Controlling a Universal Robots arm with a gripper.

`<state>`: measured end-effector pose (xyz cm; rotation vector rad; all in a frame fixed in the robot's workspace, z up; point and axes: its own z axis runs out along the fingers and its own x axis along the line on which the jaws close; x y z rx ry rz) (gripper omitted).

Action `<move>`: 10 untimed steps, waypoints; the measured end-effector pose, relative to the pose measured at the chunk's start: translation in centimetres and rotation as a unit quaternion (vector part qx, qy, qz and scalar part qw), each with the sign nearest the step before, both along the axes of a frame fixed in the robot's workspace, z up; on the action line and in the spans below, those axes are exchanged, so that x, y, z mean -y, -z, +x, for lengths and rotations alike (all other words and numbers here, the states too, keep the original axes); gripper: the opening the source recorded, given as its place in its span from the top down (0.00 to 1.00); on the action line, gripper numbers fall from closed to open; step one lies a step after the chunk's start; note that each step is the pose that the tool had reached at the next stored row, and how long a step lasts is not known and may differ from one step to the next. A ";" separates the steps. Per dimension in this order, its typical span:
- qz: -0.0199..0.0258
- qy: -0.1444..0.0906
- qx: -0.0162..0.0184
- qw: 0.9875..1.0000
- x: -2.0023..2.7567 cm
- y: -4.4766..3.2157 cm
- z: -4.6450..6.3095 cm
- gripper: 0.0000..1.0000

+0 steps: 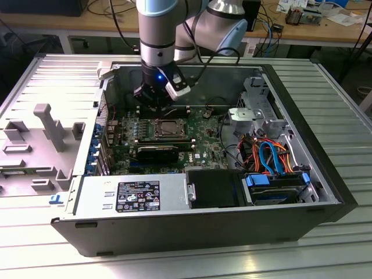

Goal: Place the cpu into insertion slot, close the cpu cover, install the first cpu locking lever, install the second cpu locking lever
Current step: 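Install the first cpu locking lever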

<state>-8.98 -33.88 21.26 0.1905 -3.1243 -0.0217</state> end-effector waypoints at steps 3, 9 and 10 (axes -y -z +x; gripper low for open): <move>0.000 -0.002 0.000 1.000 0.00 0.21 0.6 0.89; 0.000 -0.005 0.000 1.000 0.00 0.55 1.9 0.89; 0.000 -0.005 0.000 1.000 0.00 0.60 2.0 0.89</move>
